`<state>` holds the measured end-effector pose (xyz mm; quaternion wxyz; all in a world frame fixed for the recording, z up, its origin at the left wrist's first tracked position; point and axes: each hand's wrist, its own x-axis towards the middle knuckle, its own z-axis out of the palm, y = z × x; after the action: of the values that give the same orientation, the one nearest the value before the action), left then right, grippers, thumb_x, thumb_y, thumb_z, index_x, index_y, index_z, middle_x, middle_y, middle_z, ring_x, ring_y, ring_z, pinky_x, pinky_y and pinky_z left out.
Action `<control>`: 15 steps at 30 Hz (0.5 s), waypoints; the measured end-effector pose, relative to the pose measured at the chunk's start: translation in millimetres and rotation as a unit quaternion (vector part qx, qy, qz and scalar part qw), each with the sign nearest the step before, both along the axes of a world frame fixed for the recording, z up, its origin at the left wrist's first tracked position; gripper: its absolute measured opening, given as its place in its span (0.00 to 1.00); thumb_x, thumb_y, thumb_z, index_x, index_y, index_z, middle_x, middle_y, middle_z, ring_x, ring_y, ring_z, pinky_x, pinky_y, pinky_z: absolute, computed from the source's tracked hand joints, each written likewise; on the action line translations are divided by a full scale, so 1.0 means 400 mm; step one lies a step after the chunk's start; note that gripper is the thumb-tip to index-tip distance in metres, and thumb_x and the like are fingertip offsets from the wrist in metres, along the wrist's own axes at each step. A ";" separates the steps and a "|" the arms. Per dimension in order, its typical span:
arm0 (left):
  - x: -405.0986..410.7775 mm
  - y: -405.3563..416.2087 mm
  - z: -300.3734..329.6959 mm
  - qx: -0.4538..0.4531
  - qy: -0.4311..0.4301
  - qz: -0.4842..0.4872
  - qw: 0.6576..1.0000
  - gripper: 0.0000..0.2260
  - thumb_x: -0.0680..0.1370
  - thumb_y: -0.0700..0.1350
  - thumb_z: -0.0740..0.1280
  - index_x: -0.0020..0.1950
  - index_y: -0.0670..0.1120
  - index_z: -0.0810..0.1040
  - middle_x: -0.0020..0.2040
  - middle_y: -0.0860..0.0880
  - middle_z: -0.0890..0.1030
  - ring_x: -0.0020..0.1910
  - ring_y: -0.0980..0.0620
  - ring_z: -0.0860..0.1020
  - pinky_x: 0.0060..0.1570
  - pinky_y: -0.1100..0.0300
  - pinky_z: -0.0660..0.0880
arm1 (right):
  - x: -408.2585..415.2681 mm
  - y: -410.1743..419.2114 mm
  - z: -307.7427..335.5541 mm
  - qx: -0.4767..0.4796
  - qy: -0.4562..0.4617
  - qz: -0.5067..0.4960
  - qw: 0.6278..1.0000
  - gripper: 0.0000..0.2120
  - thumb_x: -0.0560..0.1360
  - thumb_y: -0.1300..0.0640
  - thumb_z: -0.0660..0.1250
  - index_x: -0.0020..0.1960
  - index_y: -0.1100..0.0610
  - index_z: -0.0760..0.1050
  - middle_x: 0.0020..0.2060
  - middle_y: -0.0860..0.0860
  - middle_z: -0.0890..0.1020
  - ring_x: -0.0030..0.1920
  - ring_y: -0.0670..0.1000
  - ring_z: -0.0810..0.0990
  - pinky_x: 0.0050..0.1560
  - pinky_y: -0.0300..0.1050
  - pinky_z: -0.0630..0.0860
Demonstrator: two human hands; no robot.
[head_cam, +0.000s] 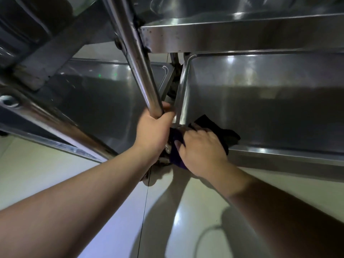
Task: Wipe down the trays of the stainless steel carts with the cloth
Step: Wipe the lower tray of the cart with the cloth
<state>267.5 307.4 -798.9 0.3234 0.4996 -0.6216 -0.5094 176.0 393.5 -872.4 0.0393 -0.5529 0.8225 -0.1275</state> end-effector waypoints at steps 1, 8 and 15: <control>-0.006 -0.001 -0.005 0.007 0.012 0.002 1.000 0.05 0.76 0.44 0.72 0.47 0.42 0.83 0.44 0.44 0.85 0.44 0.48 0.83 0.46 0.52 0.80 | -0.005 -0.015 -0.002 0.021 -0.022 0.000 1.000 0.22 0.83 0.42 0.54 0.70 0.51 0.74 0.66 0.49 0.80 0.74 0.54 0.71 0.74 0.55 0.64; -0.029 0.002 -0.019 0.005 0.039 0.041 0.998 0.08 0.76 0.41 0.70 0.37 0.45 0.75 0.31 0.50 0.77 0.33 0.54 0.73 0.34 0.60 0.72 | -0.092 -0.169 -0.007 0.092 -0.090 0.057 0.990 0.27 0.85 0.44 0.47 0.83 0.45 0.52 0.83 0.43 0.53 0.83 0.50 0.47 0.81 0.53 0.44; -0.034 0.007 -0.020 -0.027 0.034 0.031 0.999 0.10 0.77 0.36 0.67 0.39 0.32 0.72 0.31 0.40 0.72 0.32 0.52 0.71 0.29 0.63 0.68 | -0.167 -0.300 -0.040 -0.069 -0.059 -0.039 0.995 0.23 0.82 0.43 0.60 0.71 0.53 0.72 0.73 0.56 0.71 0.74 0.59 0.67 0.75 0.58 0.62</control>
<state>253.7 310.1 -807.0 0.3738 0.4922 -0.6078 -0.4986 109.4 273.4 -888.5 0.0447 -0.5129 0.8291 -0.2179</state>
